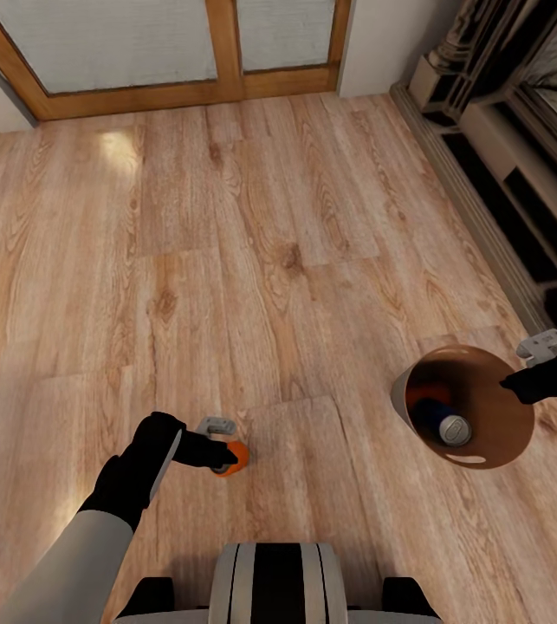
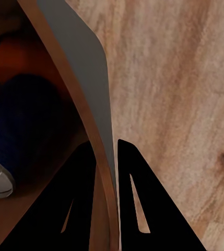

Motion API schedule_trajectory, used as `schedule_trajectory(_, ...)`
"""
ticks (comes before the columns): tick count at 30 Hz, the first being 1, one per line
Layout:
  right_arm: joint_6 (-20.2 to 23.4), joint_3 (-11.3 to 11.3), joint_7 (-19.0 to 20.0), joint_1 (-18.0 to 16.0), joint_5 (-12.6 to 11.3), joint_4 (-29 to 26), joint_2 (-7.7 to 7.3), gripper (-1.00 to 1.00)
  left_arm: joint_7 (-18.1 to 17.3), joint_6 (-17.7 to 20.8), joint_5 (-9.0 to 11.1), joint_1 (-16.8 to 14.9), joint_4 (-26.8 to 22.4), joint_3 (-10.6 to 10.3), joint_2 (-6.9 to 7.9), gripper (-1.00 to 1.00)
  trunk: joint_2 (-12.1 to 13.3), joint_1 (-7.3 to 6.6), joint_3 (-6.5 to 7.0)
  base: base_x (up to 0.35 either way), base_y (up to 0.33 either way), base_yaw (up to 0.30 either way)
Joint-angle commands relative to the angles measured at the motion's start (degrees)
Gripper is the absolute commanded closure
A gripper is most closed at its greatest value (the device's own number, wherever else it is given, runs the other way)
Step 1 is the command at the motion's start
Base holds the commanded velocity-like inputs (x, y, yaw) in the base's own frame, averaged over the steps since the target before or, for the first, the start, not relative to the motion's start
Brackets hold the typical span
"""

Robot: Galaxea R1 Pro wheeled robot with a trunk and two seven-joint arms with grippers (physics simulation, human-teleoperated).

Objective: Put the three can of soda from the living room inside the tash can in the kitchen.

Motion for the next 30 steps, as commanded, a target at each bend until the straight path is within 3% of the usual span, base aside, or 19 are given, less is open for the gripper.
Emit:
schedule_trajectory(1, 0.40, 0.04, 0.22, -0.02, -0.41, 0.00, 0.04, 1.00, -0.03, -0.03, 0.13, 0.01, -0.04, 0.01, 0.00, 1.00, 0.00, 0.00, 0.00, 0.000, 0.000, 0.000)
schedule_trajectory(4, 0.40, 0.06, 0.21, -0.02, -0.41, -0.01, 0.12, 1.00, -0.03, -0.06, 0.13, 0.01, -0.09, 0.02, 0.00, 1.00, 0.00, 0.00, 0.00, 0.000, 0.000, 0.000)
schedule_trajectory(15, 0.40, 0.27, 0.20, 0.05, -0.41, -0.34, -0.06, 1.00, -0.03, -0.09, 0.13, 0.01, 0.13, -0.01, 0.00, 1.00, 0.15, -0.29, 2.44, 0.000, 0.000, 0.000)
schedule_trajectory(21, 0.40, 0.36, 0.16, 0.17, -0.22, -0.36, -0.08, 1.00, -0.12, -0.01, 0.13, 0.01, -0.65, -0.05, 0.00, 1.00, 2.55, -1.60, 3.52, 0.000, 0.000, 0.000)
schedule_trajectory(26, 0.40, 0.94, 0.30, 0.28, 3.24, -0.37, 0.29, 1.00, -0.57, 0.21, 0.25, -0.22, -3.82, -0.13, -0.06, 1.00, 4.56, -2.70, 4.41, 0.000, 0.000, 0.000)
schedule_trajectory(30, 0.40, 1.57, 0.55, -0.01, 4.51, -0.70, 0.21, 1.00, -0.64, 0.21, 0.51, -1.13, -5.30, -0.18, 0.34, 1.00, 5.75, -3.36, 4.95, 0.000, 0.000, 0.000)
